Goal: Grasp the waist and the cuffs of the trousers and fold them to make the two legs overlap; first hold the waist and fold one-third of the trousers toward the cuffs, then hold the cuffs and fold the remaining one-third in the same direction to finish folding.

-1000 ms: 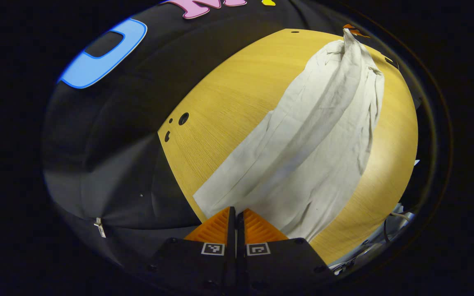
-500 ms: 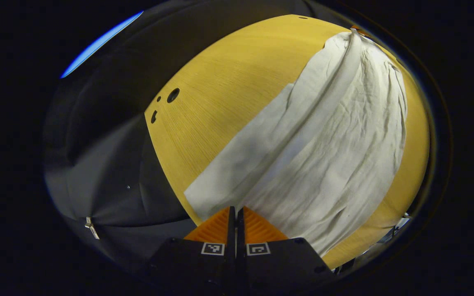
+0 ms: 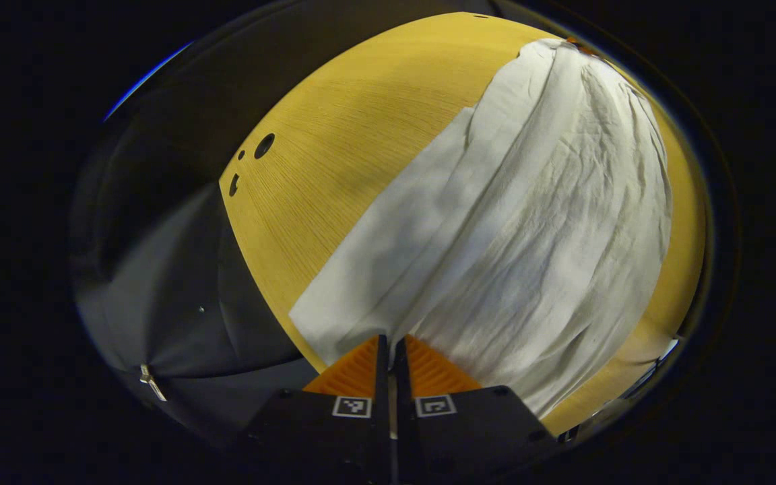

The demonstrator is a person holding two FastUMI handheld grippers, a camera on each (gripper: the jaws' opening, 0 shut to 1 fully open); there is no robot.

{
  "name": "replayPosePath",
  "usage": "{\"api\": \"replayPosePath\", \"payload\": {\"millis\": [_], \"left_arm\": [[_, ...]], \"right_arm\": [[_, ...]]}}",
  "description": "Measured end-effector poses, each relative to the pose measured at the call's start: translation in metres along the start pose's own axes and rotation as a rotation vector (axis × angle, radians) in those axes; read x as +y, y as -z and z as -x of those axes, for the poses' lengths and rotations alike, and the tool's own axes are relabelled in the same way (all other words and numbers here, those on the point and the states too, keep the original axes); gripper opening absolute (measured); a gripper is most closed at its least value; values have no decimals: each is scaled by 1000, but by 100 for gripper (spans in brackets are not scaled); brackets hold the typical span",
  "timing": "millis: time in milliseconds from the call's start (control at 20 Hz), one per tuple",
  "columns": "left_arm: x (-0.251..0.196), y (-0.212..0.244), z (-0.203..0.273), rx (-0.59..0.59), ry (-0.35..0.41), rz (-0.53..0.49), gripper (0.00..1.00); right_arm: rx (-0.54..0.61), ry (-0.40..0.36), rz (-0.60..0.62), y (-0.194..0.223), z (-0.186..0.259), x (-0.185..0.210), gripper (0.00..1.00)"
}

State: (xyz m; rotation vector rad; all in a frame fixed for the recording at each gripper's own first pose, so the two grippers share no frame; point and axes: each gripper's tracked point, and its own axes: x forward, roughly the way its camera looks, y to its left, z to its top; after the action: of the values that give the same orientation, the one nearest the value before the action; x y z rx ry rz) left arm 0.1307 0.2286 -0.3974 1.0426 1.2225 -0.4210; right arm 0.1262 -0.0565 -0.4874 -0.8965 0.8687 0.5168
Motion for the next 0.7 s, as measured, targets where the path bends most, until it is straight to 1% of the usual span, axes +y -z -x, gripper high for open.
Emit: {"api": "replayPosePath", "payload": {"millis": [50,100,150,200,250,300,350,400,450,500,550,650,700], "left_arm": [[3,2,2,-11,-7,-13,28],[3,4,3,-20,-3,-26,34],[4,9,6,-22,-1,-43,36],[5,13,8,-25,2,-61,45],[5,17,9,-29,6,-75,48],[6,20,10,-33,9,-85,43],[8,27,10,-22,2,-89,52],[14,34,11,-3,-12,-84,51],[21,46,15,17,-28,-70,67],[26,56,17,40,-45,-52,73],[29,64,22,53,-55,-36,83],[34,77,34,61,-79,-16,91],[36,84,39,63,-91,-3,91]], "right_arm": [[-1,-9,-4,0,1,0,17],[-1,-20,-8,1,2,-1,19],[-10,-28,-17,0,5,-3,25],[-23,-37,-33,-1,7,-5,28],[-26,-45,-50,3,13,-6,33],[-29,-48,-58,4,17,-7,33],[-26,-52,-61,6,19,-6,33],[-32,-57,-65,4,22,-6,33],[-43,-60,-70,3,26,-5,37],[-53,-55,-74,3,32,-7,42],[-48,-39,-76,6,39,-13,59],[-28,7,-87,23,53,-33,76],[-19,29,-111,34,63,-42,79]]}}
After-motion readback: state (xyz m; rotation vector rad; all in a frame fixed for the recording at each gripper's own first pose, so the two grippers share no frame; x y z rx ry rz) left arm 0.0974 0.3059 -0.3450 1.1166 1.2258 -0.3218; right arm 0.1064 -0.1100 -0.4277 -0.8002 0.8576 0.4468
